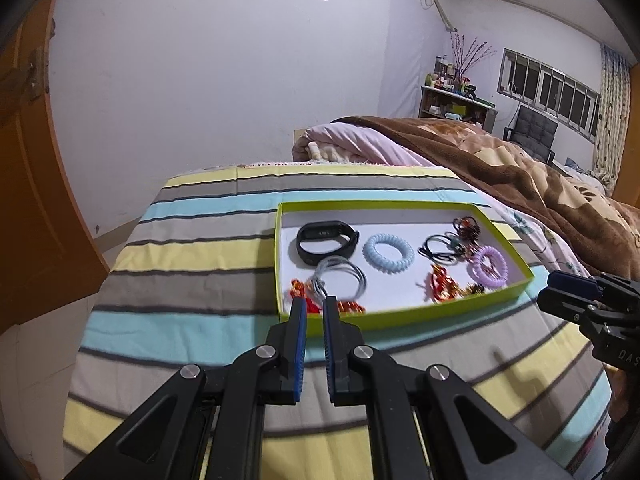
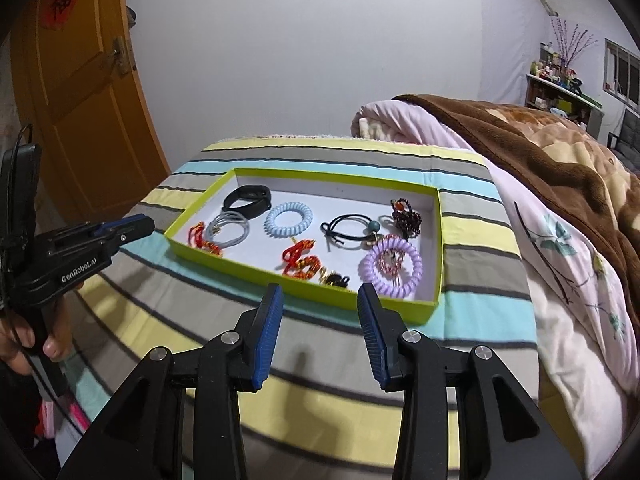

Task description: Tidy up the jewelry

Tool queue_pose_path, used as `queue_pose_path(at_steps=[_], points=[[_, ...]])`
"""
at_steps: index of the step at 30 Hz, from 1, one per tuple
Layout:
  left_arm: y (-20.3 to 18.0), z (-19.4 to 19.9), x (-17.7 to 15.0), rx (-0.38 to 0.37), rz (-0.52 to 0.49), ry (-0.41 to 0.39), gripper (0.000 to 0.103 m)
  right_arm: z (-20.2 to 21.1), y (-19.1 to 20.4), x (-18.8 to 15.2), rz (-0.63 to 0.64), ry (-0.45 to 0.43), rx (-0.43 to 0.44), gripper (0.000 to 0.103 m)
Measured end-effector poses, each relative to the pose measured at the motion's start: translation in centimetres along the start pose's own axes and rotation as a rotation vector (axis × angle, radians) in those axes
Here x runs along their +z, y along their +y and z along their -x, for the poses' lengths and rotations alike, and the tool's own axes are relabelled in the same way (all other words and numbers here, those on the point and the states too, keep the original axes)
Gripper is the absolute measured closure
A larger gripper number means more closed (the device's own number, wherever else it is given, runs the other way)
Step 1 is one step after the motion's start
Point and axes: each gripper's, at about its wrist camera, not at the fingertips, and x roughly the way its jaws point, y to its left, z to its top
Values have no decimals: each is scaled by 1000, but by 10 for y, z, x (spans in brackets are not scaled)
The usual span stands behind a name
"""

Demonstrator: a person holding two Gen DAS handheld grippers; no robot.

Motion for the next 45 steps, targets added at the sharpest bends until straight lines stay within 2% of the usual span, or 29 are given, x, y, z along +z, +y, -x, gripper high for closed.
queue_pose_path(at_steps=[13,24,33,45], points=[[-22,51,-46,33,6,-23,96,38,16,-40,-3,-38,-44,63],[-35,74,-81,37,1,-53,96,55,21,-69,-16,-78,-86,63],[-34,81,-89,39,33,-72,96,58,25,-82,-21,-73,-83,63],[-39,78,-90,44,25,-66,96,60,28,-82,-18,-77,-86,63]])
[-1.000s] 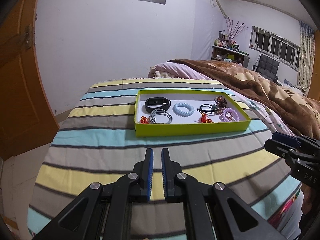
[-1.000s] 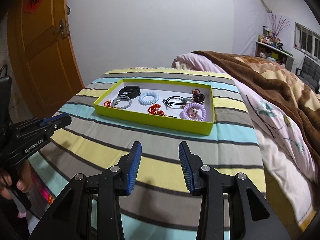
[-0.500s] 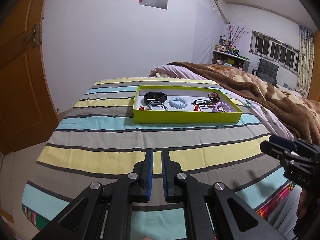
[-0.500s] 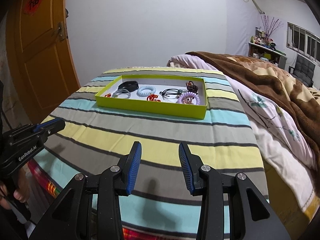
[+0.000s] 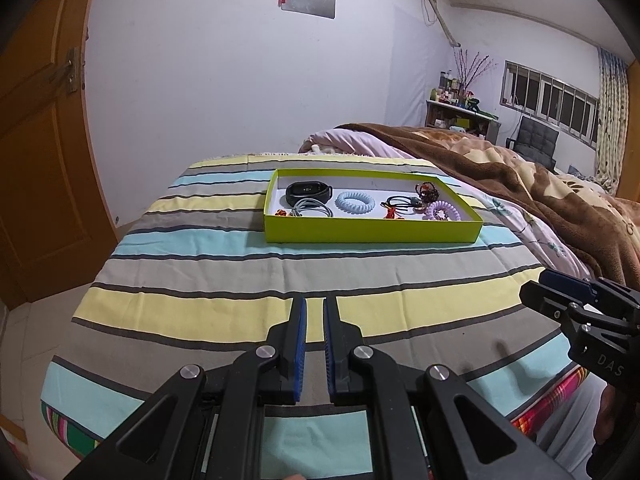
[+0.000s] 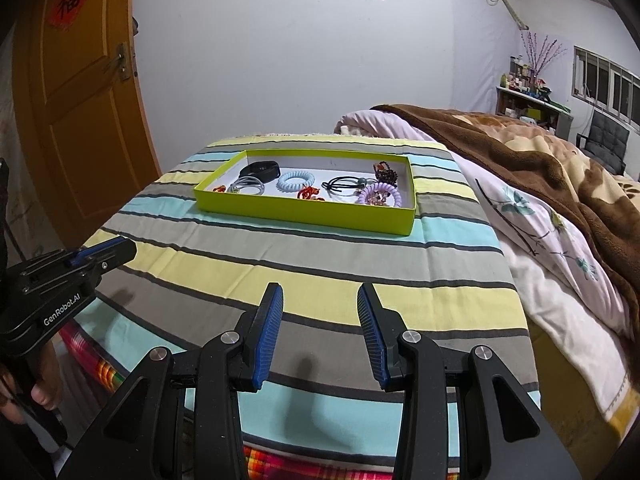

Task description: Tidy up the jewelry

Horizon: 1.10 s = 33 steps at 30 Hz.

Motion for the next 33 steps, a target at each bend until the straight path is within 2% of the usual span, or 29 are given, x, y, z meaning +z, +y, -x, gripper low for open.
queue_pose_path(at_steps=[33], points=[[-8,-7,-4,-5,-31,19,96,-3,0,0,-7,6,3,63]])
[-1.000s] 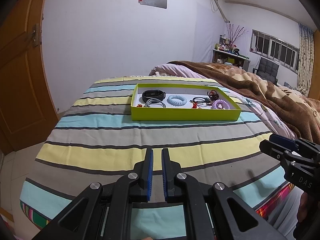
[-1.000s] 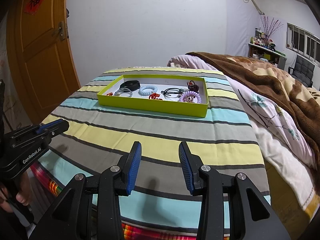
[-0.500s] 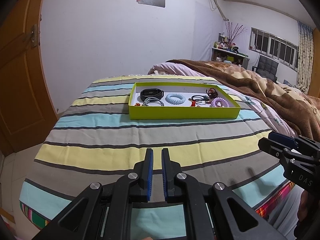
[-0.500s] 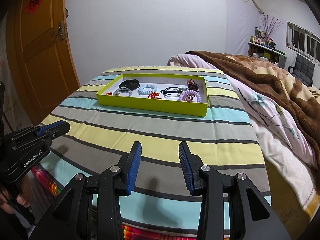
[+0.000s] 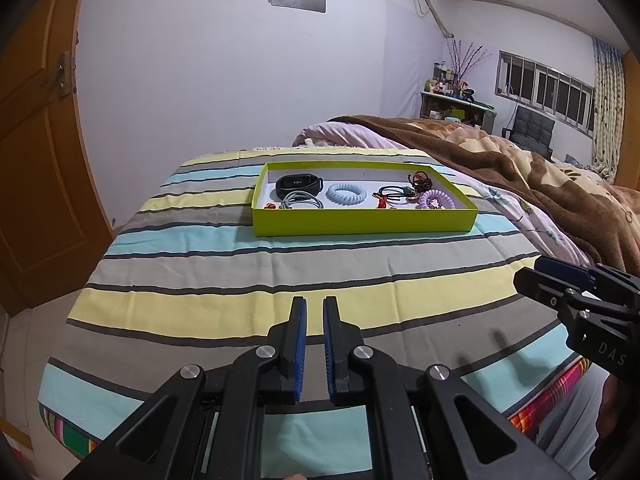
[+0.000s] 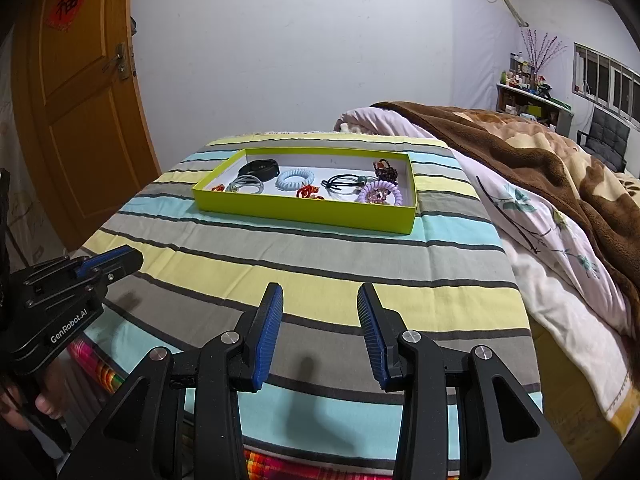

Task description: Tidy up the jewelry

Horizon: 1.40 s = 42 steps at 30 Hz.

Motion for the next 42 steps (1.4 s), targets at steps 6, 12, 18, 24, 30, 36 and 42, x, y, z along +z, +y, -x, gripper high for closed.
queue_pose_path(at_steps=[6,12,18,24,30,36,42], points=[[-1,0,0,-1,-1,-1,96,0,0,0,0,-1,0,63],[-1,0,0,-1,-2,1,96,-1,0,0,0,2,1,63],[-2,0,-1,-2,-5,4,96,-2,0,0,-1,4,2,63],[-2,0,-2,-2,-7,4,96,-2,-1,-1,-3,5,4,63],[-3,-1,-3,-1,-8,5,96,-2,-1,-1,-3,3,2,63],[-3,-1,-2,-2,-7,4,96,-2,-1,-2,-4,3,3,63],[-4,-1,-3,-3,-5,4,96,-2,-1,-2,-3,3,2,63]])
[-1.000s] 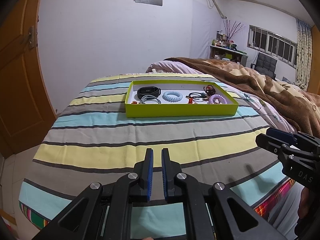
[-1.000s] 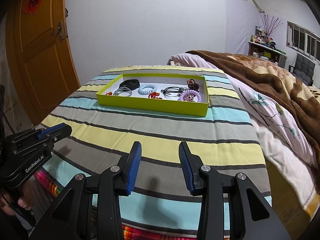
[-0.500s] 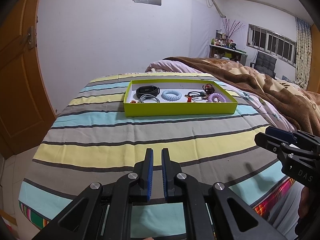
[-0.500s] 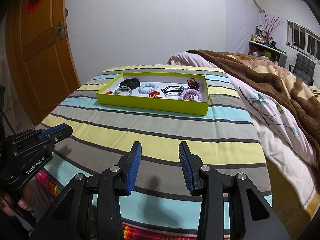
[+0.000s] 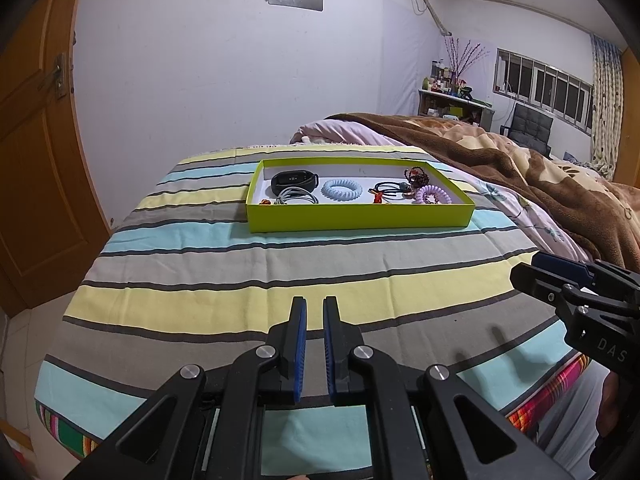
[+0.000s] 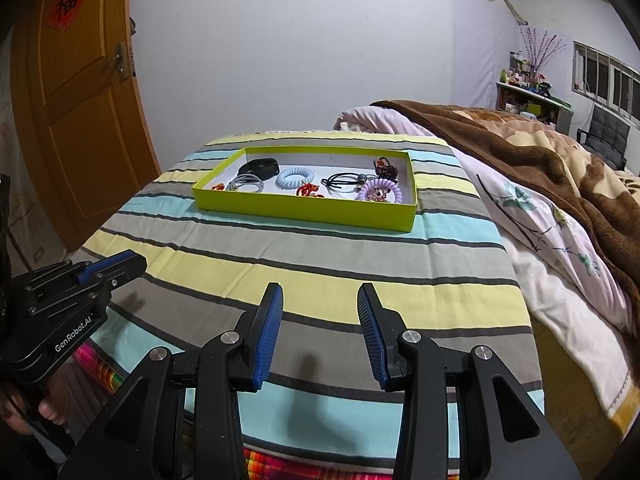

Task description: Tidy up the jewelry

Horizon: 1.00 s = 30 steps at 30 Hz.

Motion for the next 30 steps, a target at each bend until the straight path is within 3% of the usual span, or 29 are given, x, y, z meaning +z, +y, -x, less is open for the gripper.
queue_pose_path(at_steps=[30], points=[[-2,-4,-4,8,-13,-6,96,2,2,-1,-1,6,-1,63]])
